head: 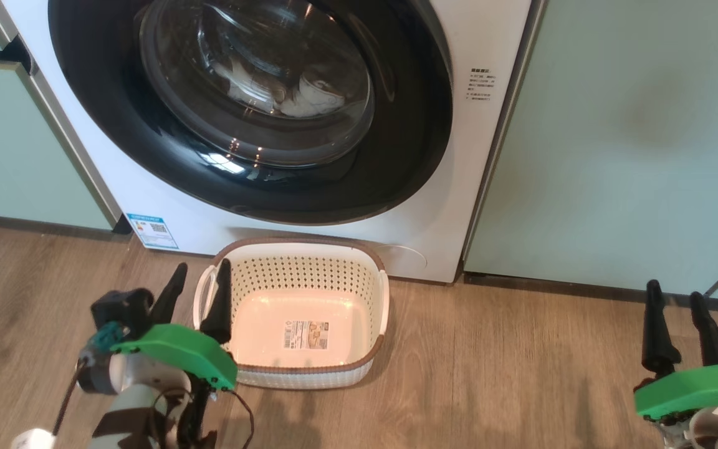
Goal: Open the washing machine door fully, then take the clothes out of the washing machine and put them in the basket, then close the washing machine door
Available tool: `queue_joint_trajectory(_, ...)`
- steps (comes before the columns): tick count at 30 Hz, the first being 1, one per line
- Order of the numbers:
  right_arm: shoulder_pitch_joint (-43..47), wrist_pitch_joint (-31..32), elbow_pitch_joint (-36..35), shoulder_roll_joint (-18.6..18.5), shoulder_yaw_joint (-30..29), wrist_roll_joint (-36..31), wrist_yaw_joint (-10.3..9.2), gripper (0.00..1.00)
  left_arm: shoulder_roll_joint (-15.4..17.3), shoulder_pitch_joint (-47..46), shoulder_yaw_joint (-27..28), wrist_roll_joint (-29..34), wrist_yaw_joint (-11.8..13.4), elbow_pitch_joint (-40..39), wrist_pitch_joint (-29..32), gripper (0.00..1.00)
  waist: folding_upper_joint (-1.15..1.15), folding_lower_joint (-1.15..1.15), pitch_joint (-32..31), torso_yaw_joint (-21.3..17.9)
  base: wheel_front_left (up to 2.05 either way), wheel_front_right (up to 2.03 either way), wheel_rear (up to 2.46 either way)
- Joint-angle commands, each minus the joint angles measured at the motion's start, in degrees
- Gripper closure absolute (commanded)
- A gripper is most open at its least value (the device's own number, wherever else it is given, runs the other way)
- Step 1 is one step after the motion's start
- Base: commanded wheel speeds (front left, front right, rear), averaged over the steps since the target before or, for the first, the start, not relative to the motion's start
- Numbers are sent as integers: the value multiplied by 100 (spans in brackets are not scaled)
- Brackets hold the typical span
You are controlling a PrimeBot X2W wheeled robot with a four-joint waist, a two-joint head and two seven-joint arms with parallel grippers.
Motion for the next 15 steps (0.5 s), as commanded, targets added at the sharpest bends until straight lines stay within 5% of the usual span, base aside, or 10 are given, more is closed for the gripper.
queue_joint_trajectory(1, -371, -107, -265, -110, 134, -299, 16, 0, 172, -357, 66, 261, 69, -204, -100, 0, 0, 0, -7, -1, 0, 0, 0)
queue_joint_trajectory(15, -431, -326, -387, -126, 97, -1358, 18, 0, 375, -502, -143, 1085, 359, -226, -319, 0, 0, 0, -58, -3, 0, 0, 0)
